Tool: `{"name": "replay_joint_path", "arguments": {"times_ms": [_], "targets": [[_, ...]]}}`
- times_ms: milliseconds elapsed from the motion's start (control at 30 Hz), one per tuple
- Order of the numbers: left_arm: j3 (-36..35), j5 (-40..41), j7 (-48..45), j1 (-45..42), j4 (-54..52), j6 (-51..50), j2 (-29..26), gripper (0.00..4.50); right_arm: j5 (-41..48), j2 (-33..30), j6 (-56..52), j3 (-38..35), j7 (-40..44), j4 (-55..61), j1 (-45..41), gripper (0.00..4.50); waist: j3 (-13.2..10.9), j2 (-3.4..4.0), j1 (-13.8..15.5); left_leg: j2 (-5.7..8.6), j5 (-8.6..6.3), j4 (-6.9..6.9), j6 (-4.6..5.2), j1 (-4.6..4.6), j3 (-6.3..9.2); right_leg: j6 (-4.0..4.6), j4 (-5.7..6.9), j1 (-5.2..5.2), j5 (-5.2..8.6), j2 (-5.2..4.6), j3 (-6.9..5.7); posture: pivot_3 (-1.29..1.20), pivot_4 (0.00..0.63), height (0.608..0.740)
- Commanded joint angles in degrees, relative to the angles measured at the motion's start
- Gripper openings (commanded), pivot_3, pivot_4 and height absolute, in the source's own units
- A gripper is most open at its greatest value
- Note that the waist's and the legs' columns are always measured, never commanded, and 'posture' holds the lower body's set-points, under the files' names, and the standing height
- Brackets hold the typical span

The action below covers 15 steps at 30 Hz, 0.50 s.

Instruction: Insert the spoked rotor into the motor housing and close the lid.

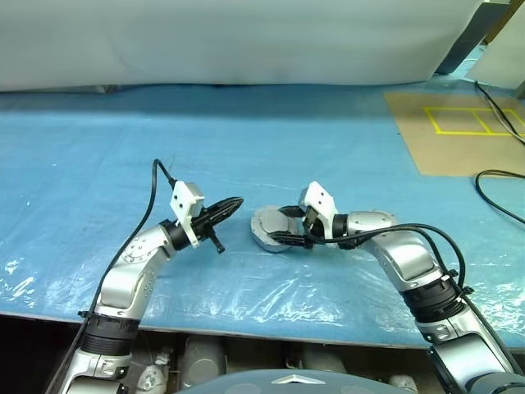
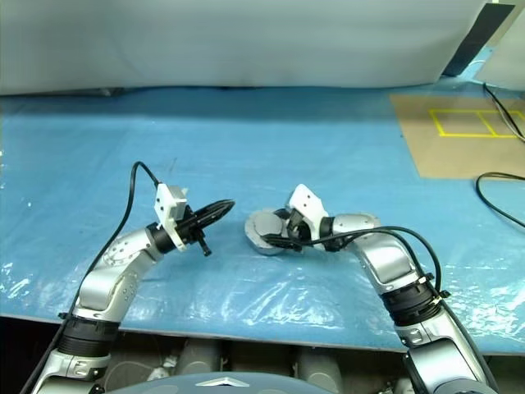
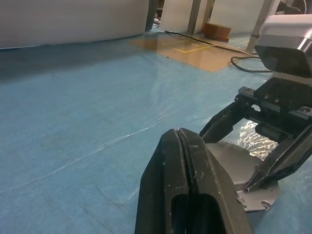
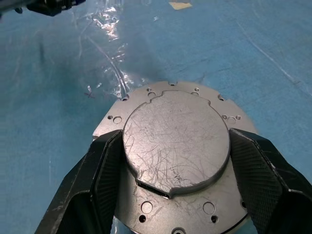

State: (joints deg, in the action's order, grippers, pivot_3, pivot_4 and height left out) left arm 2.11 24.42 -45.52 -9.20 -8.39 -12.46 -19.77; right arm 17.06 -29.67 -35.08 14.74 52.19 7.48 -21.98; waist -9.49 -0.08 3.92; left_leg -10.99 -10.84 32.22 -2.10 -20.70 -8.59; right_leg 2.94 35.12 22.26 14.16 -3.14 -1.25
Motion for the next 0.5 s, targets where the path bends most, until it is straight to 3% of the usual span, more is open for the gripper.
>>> {"name": "replay_joint_path", "arguments": {"times_ms": [33, 500], "targets": [[0.6, -0.07, 0.28, 0.07, -2.15, 0.75, 0.5, 0.0, -0.85, -0.78, 0.02, 1.77, 1.4, -0.78, 0.43, 2.98, 0.0, 0.0, 0.0, -0.01, 0.0, 0.0, 0.0, -0.04, 0.0, 0.0, -0.02, 0.02, 0.0, 0.0, -0.01, 0.0, 0.15, 0.74], [1.87, -0.16, -0.34, -0.01, -1.7, 0.95, 1.64, 0.0, -8.71, -2.63, 9.51, 5.58, 2.63, -8.93, 1.71, 2.98, 0.01, -0.01, 0.0, -0.01, 0.0, -0.01, 0.01, 0.04, -0.01, 0.0, -0.05, -0.06, 0.0, 0.0, -0.02, 0.0, 0.15, 0.74]]}}
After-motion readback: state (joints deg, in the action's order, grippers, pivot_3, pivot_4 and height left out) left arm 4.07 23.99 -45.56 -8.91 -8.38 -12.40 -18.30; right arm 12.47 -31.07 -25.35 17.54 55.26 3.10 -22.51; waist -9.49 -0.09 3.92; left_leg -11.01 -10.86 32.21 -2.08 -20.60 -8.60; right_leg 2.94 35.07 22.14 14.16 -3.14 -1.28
